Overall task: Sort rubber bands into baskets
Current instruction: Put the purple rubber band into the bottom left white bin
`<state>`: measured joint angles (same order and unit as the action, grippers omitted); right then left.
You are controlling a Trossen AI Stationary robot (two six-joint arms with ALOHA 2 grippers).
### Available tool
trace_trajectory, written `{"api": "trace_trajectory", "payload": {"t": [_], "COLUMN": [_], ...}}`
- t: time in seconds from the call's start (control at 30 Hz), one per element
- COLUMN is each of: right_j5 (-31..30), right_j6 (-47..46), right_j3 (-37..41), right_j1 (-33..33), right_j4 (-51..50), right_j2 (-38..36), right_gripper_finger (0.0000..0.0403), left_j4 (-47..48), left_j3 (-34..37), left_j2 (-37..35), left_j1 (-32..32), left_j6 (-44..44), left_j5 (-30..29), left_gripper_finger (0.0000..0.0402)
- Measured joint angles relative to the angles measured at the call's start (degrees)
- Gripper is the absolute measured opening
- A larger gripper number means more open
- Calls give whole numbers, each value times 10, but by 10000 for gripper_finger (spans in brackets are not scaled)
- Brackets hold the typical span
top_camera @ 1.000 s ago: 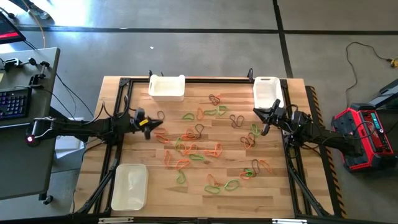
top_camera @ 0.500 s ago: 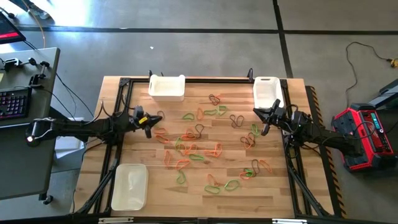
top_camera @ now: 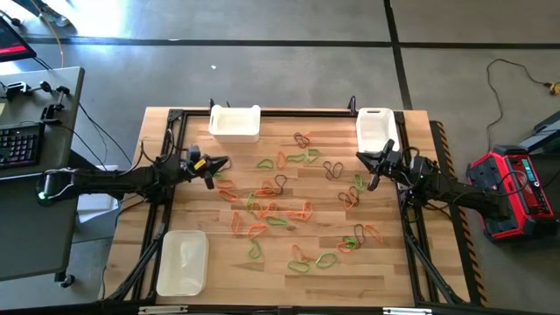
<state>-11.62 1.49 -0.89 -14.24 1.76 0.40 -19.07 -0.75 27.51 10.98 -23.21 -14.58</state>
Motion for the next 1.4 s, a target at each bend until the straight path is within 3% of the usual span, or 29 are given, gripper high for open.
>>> {"api": "trace_trajectory", "payload": {"t": [0.1, 0.23, 0.53, 0.73, 1.1, 1.4], "right_j5": [0, 0, 0, 0, 0, 0], "right_j6": [0, 0, 0, 0, 0, 0], "right_j3": [0, 0, 0, 0, 0, 0], "right_j1": [0, 0, 0, 0, 0, 0], "right_j4": [0, 0, 0, 0, 0, 0], "right_j2": [0, 0, 0, 0, 0, 0], "right_gripper_finger": [0, 0, 0, 0, 0, 0], "left_j4": [-39, -44, 184, 277, 350, 425], "left_j3": [-5, -35, -172, -230, -241, -242], "left_j2": [10, 28, 138, 232, 344, 379], "left_j1": [-4, -2, 15, 16, 74, 93], "left_j6": [83, 150, 96, 96, -100, -230], "left_j5": [11, 7, 10, 22, 70, 4], "left_gripper_finger": [29, 8, 7, 36, 102, 118]}}
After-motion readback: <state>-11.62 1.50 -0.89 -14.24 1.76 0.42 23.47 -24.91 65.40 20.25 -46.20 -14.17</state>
